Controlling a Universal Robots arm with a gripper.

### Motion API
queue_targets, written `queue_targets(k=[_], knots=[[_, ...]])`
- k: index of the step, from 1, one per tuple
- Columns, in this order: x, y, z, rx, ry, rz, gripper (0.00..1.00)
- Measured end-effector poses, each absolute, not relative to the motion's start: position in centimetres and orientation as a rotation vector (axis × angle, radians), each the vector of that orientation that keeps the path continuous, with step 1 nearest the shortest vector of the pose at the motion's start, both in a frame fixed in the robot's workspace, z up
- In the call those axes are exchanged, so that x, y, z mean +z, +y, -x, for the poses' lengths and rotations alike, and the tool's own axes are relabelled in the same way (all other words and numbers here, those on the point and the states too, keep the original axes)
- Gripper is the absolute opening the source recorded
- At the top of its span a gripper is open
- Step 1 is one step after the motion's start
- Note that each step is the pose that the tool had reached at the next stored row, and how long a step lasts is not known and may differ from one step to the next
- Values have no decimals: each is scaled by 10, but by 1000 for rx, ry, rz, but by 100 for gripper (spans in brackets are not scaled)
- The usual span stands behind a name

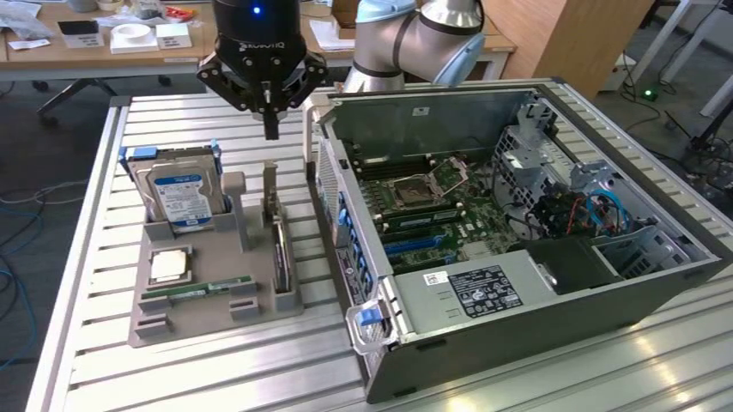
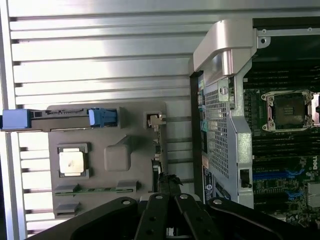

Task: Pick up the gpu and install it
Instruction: 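Reach for the gpu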

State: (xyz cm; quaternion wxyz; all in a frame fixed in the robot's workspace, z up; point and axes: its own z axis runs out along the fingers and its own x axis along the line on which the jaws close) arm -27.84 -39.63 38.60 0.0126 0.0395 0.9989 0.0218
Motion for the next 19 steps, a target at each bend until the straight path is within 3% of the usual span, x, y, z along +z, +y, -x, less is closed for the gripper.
queue_targets(k=[19], knots=[[386,-432,280,68,3113,-123,11]])
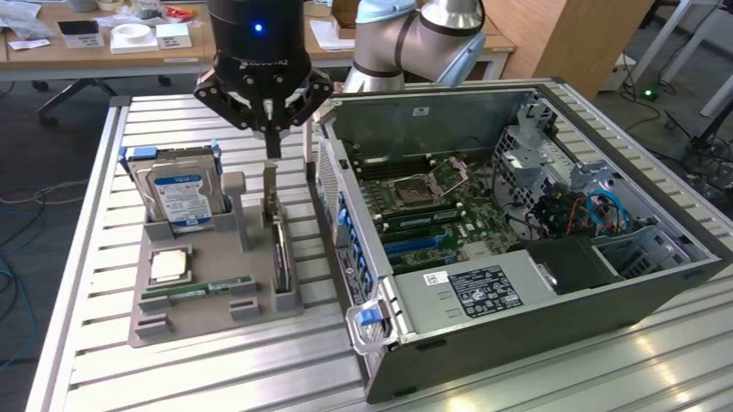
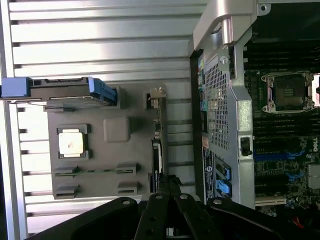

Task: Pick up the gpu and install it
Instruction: 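Reach for the gpu, then pick up the gpu and move the gpu toward the slot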

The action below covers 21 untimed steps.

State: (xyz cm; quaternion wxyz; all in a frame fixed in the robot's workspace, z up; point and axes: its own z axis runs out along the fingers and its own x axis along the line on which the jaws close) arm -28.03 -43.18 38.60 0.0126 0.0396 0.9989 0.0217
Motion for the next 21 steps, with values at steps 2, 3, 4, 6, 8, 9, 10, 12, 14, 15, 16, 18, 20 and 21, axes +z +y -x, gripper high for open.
queue_targets(k=[2,3,4,6,8,9,10,12,14,15,16,18,20,21], knots=[[386,-436,280,68,3113,-123,11],[386,-438,281,68,3113,-123,11],[386,-438,281,68,3113,-124,11],[386,-438,284,68,3113,-124,11],[386,-438,287,68,3113,-123,11],[386,-438,289,68,3113,-123,11],[386,-438,291,68,3113,-123,11],[386,-438,291,68,3113,-123,11],[386,-438,291,68,3113,-123,11],[386,-438,291,68,3113,-123,11],[386,-438,291,68,3113,-123,11],[386,-438,291,68,3113,-123,11],[386,-438,291,68,3113,-123,11],[386,-438,291,68,3113,-123,11]])
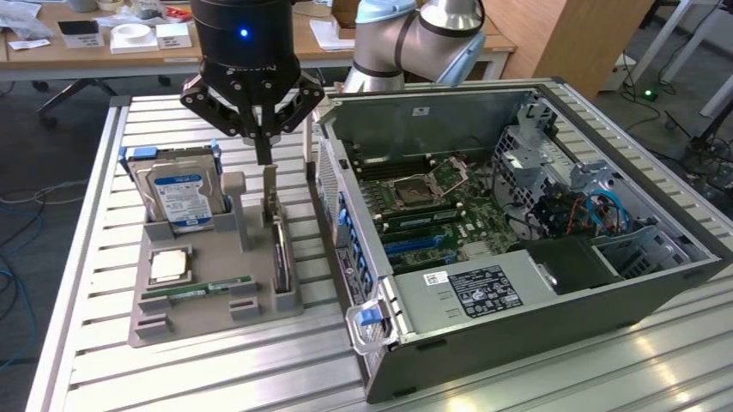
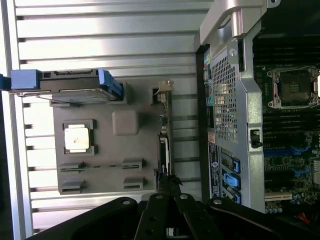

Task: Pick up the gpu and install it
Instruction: 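Pick up the gpu and move the gpu toward the slot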

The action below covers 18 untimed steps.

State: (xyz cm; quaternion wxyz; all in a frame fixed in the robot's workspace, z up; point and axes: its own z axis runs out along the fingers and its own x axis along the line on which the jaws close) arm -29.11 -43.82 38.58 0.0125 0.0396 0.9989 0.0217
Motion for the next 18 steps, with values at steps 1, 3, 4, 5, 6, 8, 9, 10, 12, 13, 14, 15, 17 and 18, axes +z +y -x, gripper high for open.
queue_targets(k=[1,3,4,5,6,8,9,10,12,13,14,15,17,18], knots=[[386,-438,291,68,3113,-123,11],[386,-438,291,68,3113,-123,11],[386,-438,291,68,3113,-123,11],[386,-438,291,68,3113,-123,11],[386,-438,291,68,3113,-123,17],[386,-438,291,68,3113,-123,23],[386,-438,291,68,3113,-123,29],[386,-438,291,68,3113,-123,35],[386,-438,291,68,3113,-123,35],[386,-438,291,68,3113,-123,42],[386,-438,291,68,3113,-123,42],[386,-438,291,68,3113,-123,42],[384,-438,291,68,3113,-123,42],[382,-438,291,68,3113,-123,42]])
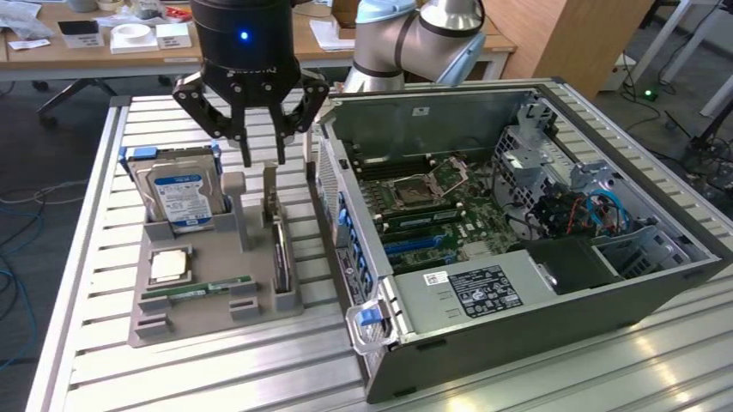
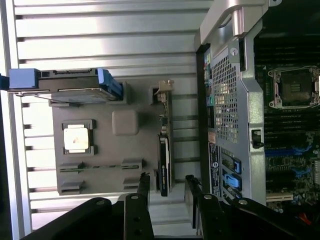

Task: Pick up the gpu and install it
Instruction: 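Pick up the gpu and move the gpu toward the slot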

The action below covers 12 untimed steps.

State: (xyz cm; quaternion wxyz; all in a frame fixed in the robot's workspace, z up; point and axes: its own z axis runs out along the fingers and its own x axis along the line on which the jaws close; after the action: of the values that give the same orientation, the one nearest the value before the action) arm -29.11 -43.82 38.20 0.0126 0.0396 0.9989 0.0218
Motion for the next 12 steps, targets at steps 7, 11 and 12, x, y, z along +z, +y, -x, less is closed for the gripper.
queue_targets(k=[7,11,12], knots=[[369,-438,291,68,3113,-123,42],[362,-438,291,68,3113,-123,42],[361,-438,291,68,3113,-123,42]])
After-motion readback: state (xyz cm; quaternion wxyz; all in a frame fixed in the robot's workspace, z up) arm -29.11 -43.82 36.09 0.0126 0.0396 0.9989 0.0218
